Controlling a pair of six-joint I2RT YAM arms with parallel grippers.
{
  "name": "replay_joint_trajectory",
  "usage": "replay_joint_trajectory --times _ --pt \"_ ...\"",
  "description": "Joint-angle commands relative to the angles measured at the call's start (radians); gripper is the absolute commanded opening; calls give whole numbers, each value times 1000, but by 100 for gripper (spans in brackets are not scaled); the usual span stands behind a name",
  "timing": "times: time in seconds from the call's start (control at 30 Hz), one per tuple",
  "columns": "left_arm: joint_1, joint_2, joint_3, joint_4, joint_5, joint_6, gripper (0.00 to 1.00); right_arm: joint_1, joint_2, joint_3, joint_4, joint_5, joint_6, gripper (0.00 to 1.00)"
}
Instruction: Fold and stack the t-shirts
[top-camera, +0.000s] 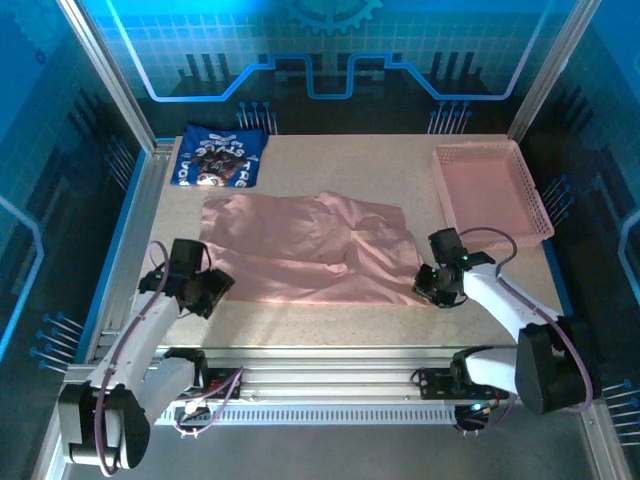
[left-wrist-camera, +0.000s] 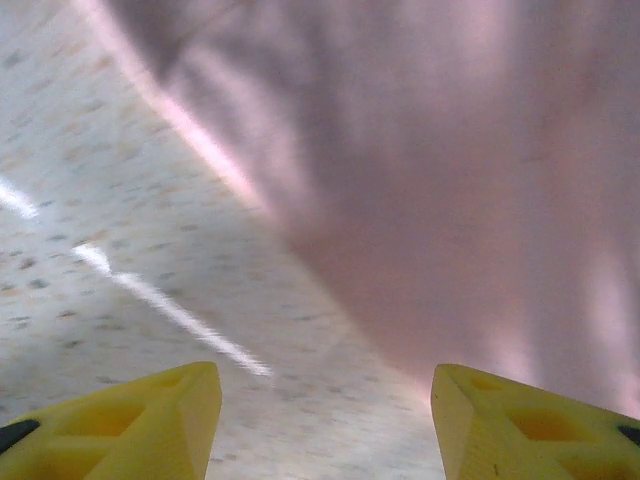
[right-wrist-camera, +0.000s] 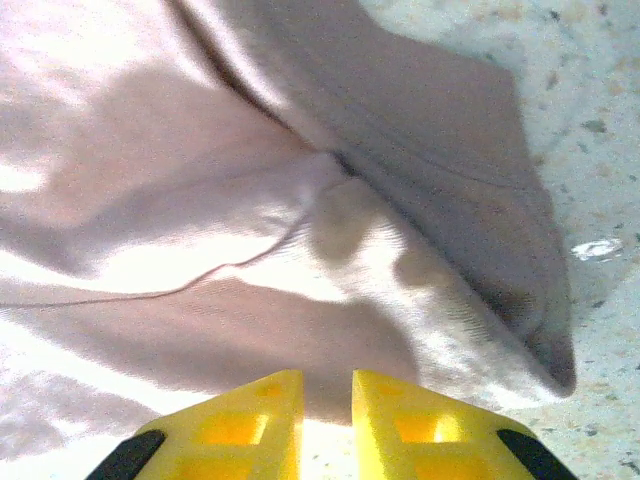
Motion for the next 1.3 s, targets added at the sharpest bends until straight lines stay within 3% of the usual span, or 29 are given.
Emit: replay_joint_trajectory --times 0.0,0.23,0.4,0.67,0.83,1.27 --pt "6 87 126 22 68 38 60 21 -36 46 24 -52 -2 23" --pt "46 355 166 191 38 141 49 45 179 141 93 -65 -42 20" --pt "76 454 126 217 -13 144 41 48 297 153 114 -22 -23 19" --pt "76 469 -21 245 -22 69 33 68 294 115 9 104 1 19" --pt "52 381 -80 189 -33 31 28 77 267 98 -69 153 13 19" --pt "-88 263 -156 24 -52 -86 22 76 160 40 -162 182 4 22"
